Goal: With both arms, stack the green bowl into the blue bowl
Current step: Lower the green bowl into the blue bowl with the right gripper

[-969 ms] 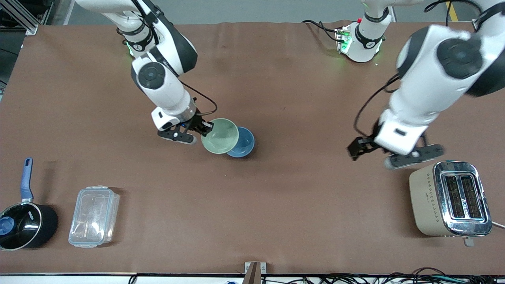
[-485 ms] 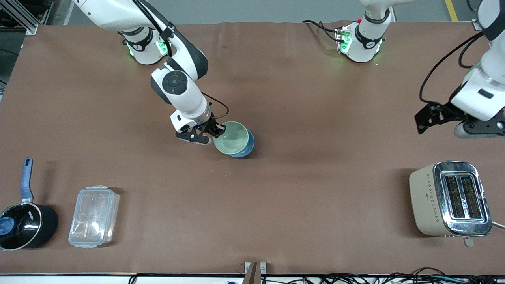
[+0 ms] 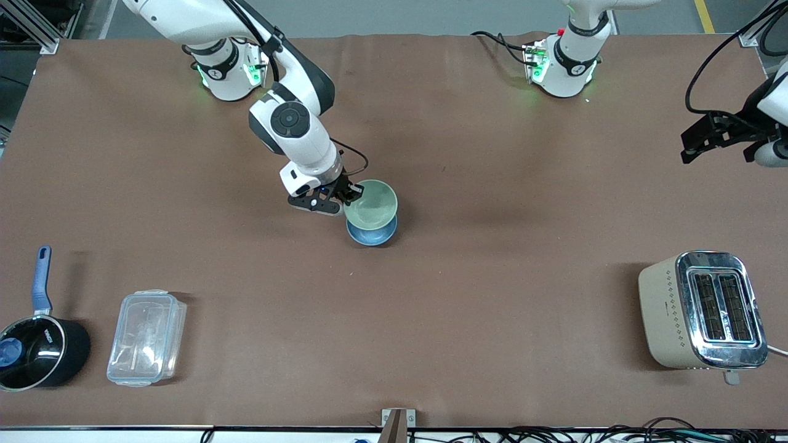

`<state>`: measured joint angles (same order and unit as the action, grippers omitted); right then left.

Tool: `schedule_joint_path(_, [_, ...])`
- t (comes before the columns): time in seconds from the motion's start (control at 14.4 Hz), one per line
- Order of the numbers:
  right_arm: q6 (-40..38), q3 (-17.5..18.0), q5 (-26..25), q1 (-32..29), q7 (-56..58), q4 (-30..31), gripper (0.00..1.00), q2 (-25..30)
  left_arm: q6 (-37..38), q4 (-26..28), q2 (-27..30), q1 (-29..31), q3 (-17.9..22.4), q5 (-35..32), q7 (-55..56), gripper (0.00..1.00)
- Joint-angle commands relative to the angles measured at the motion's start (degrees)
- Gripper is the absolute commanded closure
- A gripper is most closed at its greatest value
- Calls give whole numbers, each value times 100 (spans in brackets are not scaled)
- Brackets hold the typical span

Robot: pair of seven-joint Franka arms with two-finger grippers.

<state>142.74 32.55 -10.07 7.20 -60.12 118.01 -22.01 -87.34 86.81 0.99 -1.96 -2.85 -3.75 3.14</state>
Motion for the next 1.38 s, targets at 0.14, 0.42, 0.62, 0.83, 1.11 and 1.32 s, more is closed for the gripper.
schedule_joint_path(0.14, [255, 32, -408, -43, -290, 64, 97, -128, -20, 222, 191, -94, 31, 94, -42, 0])
schedule_joint_path(0.42, [290, 23, -443, -87, -299, 3, 97, -225, -2, 240, 209, -77, -92, 338, -24, 0])
schedule_joint_path(0.62, [290, 14, -523, -114, -299, -41, 96, -295, -11, 266, 200, -94, -92, 498, 2, 0])
schedule_joint_path(0.83, [290, 14, -531, -105, -299, -76, 96, -339, -11, 266, 200, -103, -101, 498, 46, 0])
schedule_joint_path(1.11, [387, 14, -531, -105, -316, -76, 94, -409, -11, 266, 191, -94, -172, 498, 73, 0])
schedule_joint_path(1.32, [395, 14, -557, -105, -325, -85, 92, -427, -2, 249, 191, -94, -189, 498, 73, 0])
